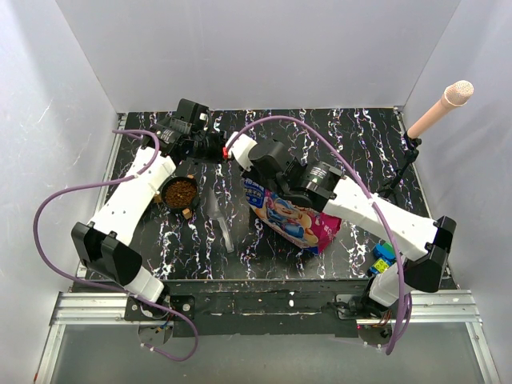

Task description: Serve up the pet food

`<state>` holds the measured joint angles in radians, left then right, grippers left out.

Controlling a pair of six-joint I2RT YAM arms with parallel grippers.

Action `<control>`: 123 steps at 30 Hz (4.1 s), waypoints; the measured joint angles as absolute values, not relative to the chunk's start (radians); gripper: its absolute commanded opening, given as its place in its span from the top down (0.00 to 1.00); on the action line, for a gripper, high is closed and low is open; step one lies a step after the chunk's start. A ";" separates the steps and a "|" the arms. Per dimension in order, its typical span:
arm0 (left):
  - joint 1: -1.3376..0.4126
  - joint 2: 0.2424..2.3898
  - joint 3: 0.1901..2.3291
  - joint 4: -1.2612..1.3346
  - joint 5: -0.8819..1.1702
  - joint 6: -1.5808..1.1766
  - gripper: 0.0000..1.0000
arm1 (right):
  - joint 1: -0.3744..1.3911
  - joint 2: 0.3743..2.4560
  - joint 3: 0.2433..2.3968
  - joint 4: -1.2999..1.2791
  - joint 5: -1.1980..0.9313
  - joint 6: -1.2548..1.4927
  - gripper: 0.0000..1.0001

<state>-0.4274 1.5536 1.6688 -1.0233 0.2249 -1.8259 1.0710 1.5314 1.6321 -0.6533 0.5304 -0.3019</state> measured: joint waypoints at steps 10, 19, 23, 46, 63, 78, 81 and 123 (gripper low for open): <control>-0.437 1.539 1.652 -1.015 0.226 -1.836 1.00 | 1.090 1.495 1.588 -0.647 0.522 -0.314 0.94; -0.438 1.520 1.631 -1.012 0.220 -1.845 1.00 | 1.095 1.371 1.522 -0.749 0.475 -0.260 0.61; -0.436 1.520 1.630 -1.010 0.219 -1.848 1.00 | 1.095 1.341 1.506 -0.783 0.462 -0.265 0.99; -0.694 1.517 1.541 -0.896 0.161 -1.851 0.81 | 1.104 1.334 1.502 -0.805 0.487 -0.271 0.48; -0.683 1.511 1.510 -0.843 0.154 -1.862 1.00 | 1.110 1.271 1.422 -0.813 0.522 -0.270 0.83; -0.675 1.509 1.510 -0.854 0.196 -1.881 1.00 | 1.076 1.120 1.357 -0.823 0.405 -0.104 0.61; -0.673 1.509 1.510 -0.861 0.200 -1.887 0.95 | 1.076 1.122 1.357 -0.832 0.405 -0.112 0.61; -0.493 1.483 1.538 -0.892 0.188 -1.822 1.00 | 1.145 1.139 1.292 -0.703 0.580 -0.258 0.85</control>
<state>-0.4927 1.4834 1.5375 -0.8925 0.1883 -1.8217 1.1454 1.1385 1.2919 -0.7029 0.5804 -0.2581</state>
